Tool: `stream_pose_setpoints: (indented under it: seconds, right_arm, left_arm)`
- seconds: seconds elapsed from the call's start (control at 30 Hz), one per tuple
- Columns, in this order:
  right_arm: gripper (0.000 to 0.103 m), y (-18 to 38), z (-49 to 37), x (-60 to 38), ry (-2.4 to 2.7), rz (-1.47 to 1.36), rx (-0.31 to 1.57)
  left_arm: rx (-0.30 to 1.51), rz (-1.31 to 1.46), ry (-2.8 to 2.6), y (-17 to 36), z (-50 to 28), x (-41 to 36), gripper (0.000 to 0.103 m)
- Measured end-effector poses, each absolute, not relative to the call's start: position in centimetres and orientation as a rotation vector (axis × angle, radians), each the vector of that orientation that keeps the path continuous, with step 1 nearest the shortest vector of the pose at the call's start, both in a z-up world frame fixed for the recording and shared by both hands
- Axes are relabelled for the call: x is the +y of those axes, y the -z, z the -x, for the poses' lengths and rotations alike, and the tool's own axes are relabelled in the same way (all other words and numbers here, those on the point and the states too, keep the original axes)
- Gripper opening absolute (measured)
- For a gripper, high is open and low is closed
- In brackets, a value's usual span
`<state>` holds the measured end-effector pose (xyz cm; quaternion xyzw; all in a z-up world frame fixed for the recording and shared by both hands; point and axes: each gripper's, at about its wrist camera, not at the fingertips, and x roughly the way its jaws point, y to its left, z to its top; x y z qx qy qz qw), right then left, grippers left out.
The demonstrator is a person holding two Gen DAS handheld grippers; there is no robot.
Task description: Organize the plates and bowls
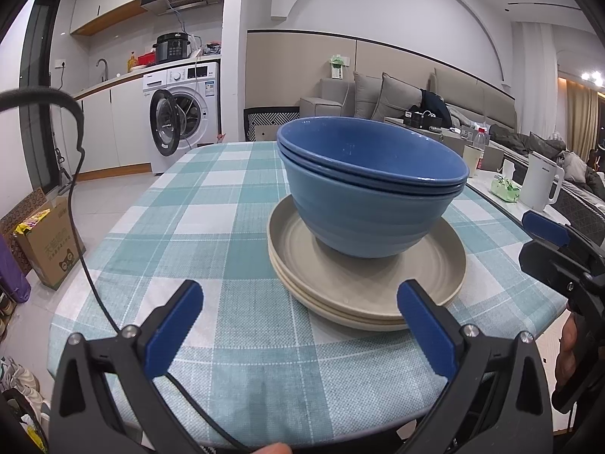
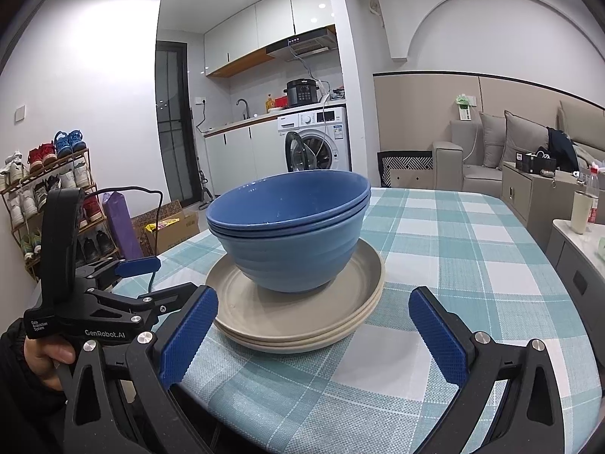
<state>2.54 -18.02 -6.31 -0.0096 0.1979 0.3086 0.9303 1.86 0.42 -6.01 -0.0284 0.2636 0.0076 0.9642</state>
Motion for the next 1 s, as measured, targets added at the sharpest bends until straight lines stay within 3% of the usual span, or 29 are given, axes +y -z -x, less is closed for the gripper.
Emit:
stream_pose_setpoints:
  seconds: [1.0]
  right_arm:
    - [0.103,6.46,-2.38,-18.08,-0.634,0.022,0.407]
  left_arm:
    - [0.536,0.060,-0.017,6.09,-1.86,0.46,0.103]
